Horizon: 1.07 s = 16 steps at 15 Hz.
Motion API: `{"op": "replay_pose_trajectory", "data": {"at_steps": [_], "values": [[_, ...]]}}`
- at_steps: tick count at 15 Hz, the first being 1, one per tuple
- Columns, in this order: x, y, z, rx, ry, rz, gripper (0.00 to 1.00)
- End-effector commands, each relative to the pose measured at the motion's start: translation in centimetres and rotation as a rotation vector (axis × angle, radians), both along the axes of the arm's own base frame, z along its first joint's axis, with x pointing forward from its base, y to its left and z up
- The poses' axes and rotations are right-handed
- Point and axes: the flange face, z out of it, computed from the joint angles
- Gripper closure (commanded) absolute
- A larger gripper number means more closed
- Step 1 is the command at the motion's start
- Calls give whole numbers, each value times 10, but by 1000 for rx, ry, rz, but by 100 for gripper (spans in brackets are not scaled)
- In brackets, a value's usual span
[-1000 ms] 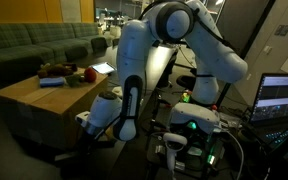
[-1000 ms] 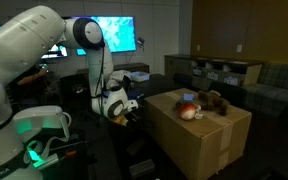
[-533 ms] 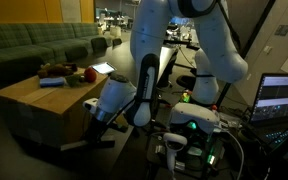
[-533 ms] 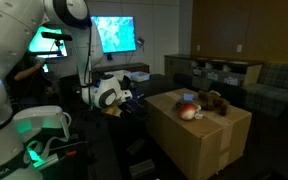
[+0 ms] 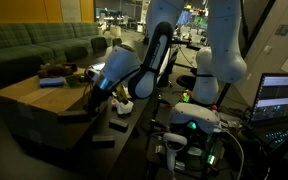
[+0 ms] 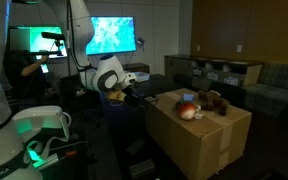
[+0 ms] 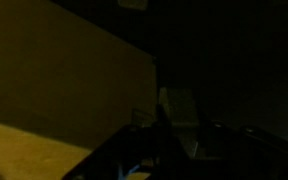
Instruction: Place the plastic and the towel from the box onto the table. Move the brown and red toys onto the box. Transfer the black object on the right of the box to the table. Put the blue object from the table onto the box. Pick up the black object from the box and position it on the table. Lastly, take the black object from the left side of the table and place it on the box.
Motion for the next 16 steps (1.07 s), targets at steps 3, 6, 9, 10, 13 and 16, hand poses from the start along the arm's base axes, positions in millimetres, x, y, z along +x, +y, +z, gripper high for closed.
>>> {"op": "replay_pose_trajectory", "data": {"at_steps": [3,6,9,10,13,16], "values": [[42,-30,63,-32,-54,4,93],[69,-36,68,-51,-55,6,93],[92,-41,73,-69,-54,13,93],[98,-40,73,-74,-48,17,93],[112,-41,65,-94,-28,30,93],[122,-41,56,-121,-39,28,93]]}}
